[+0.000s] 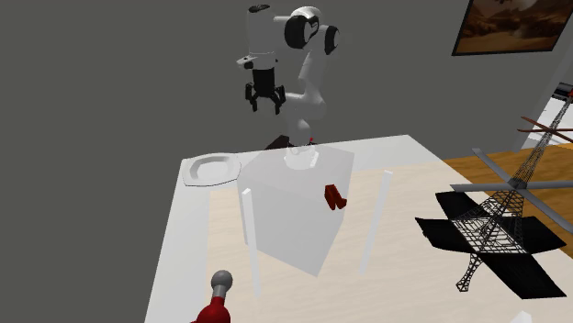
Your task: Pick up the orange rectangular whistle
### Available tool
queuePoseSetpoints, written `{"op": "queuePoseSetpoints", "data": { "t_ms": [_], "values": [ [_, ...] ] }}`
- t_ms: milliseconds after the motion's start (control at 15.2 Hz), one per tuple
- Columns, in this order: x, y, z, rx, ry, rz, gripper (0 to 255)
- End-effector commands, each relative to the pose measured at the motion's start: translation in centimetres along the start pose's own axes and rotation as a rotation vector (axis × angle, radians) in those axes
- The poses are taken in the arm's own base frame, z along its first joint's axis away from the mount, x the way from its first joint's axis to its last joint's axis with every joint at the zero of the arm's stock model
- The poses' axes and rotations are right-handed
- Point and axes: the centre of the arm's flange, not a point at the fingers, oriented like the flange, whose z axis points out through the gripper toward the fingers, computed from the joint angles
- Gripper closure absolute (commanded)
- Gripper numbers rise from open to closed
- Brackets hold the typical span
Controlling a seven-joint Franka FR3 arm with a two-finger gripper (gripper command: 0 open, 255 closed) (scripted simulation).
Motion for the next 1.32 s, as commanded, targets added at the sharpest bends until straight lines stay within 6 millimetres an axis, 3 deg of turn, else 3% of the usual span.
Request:
{"op": "queuePoseSetpoints", "data": {
  "t_ms": [0, 1254],
  "values": [
    [0.0, 0.0, 0.0, 0.000, 0.000, 0.000, 0],
    [10.0, -20.1, 11.7, -0.016, -0.010, -0.219, 0]
  ]
}}
